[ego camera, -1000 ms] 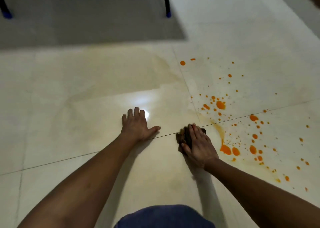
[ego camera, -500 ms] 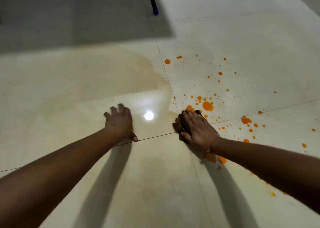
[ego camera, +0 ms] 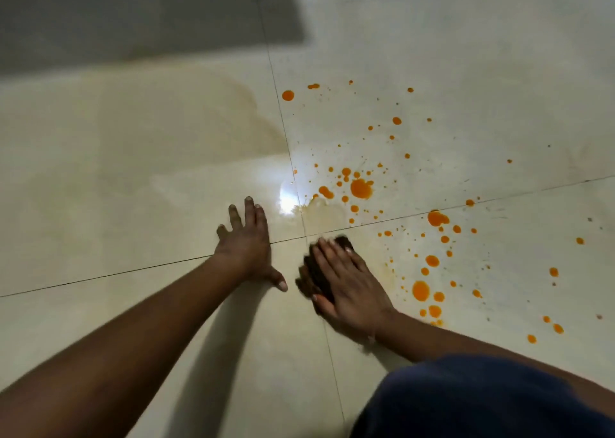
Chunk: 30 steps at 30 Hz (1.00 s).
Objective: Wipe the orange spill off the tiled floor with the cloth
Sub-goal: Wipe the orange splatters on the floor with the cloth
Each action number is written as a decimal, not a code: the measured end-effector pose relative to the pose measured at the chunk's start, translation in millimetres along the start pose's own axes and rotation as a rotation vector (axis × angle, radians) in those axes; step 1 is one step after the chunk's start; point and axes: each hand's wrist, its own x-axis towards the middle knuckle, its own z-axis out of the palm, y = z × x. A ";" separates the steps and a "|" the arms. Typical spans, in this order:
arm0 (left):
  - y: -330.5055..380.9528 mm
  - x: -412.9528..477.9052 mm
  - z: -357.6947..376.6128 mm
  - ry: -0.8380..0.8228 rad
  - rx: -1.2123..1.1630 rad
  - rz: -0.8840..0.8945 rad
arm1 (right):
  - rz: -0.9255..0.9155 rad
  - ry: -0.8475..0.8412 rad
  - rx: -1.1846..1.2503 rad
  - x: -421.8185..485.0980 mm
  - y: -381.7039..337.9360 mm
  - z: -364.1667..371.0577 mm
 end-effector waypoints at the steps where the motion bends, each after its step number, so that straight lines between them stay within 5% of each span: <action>1: 0.8 0.1 0.7 0.005 -0.022 -0.010 | -0.054 -0.034 0.007 -24.0 10.4 0.2; 3: 3.9 -3.1 -2.9 0.036 -0.007 0.013 | -0.051 -0.001 0.000 -42.3 41.7 -2.3; 7: 21.7 -2.6 -11.2 0.109 0.159 0.254 | 0.325 0.169 0.058 15.6 52.5 -18.3; 13: 49.6 3.5 -17.9 -0.016 0.201 0.215 | 0.168 0.050 0.034 -90.0 51.6 11.7; 18: 73.6 -5.0 -11.8 0.171 0.099 0.391 | 0.484 0.198 0.068 -31.1 64.5 -7.9; 23: 116.0 -21.9 22.6 0.045 0.071 0.553 | 0.365 0.195 0.066 -144.6 73.9 20.6; 27: 127.4 -21.8 29.0 0.143 0.184 0.570 | 0.695 0.290 0.089 -92.7 111.9 -0.2; 30: 145.8 -24.3 23.4 0.138 0.196 0.718 | 0.612 0.225 0.096 -132.4 83.0 16.9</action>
